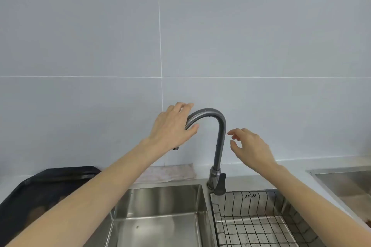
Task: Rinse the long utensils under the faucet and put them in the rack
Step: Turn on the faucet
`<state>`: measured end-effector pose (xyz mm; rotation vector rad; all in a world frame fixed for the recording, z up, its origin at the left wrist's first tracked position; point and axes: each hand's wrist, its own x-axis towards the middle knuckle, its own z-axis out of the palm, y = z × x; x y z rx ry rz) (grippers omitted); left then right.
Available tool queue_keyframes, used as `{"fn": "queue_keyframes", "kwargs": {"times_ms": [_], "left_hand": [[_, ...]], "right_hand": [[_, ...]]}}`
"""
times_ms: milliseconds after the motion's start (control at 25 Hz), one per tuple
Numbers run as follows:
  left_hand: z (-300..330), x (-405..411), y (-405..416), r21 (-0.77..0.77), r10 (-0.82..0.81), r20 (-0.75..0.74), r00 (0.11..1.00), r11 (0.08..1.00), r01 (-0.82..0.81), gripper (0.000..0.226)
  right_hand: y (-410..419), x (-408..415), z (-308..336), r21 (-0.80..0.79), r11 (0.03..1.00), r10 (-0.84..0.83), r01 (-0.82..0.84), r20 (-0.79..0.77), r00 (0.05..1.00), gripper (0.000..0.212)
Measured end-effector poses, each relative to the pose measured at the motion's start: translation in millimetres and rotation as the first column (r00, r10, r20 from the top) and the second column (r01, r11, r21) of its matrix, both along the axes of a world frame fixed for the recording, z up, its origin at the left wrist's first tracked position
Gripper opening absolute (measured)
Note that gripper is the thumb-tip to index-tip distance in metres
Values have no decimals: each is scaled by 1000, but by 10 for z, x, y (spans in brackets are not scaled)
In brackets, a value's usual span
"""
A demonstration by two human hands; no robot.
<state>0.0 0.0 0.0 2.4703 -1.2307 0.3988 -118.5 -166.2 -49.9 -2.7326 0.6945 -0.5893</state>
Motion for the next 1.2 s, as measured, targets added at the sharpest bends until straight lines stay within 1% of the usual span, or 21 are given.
{"fn": "queue_keyframes", "kwargs": {"times_ms": [40, 120, 240, 320, 440, 560, 640, 800, 960, 1200], "left_hand": [[-33, 9, -43, 26, 2, -25, 1000, 1000, -1, 57], [-152, 55, -108, 12, -6, -61, 998, 1000, 6, 55], [-300, 135, -170, -59, -9, -107, 994, 998, 3, 49], [-355, 179, -188, -134, 7, -78, 997, 991, -18, 44], [-427, 199, -200, -196, 2, -53, 999, 980, -13, 43], [-456, 221, -190, -227, -13, -75, 997, 974, -4, 43], [-456, 230, -183, -248, -22, -113, 993, 969, -7, 42], [-459, 235, -174, -273, -35, -144, 989, 962, -5, 42], [-456, 215, -168, -296, -49, -186, 981, 955, -9, 41], [-470, 224, -156, -299, -54, -194, 979, 954, -7, 41]], "right_hand": [[-13, 27, -74, 17, 1000, -15, 16, -50, 999, 30], [-65, 87, -284, 50, 999, -10, 15, -94, 995, 30], [-122, 177, -613, 97, 995, 10, 10, -208, 978, 31], [-156, 234, -780, 120, 993, 18, 14, -266, 964, 32], [-182, 307, -1040, 142, 990, 30, 19, -340, 940, 33], [-177, 351, -1207, 156, 987, 32, 26, -362, 932, 31], [-177, 367, -1278, 162, 986, 18, 43, -356, 934, 27], [-183, 360, -1310, 140, 988, -13, 63, -337, 942, 23], [-171, 343, -1325, 126, 990, -24, 70, -333, 943, 23], [-157, 285, -1338, 109, 993, -10, 53, -359, 933, 28]]}}
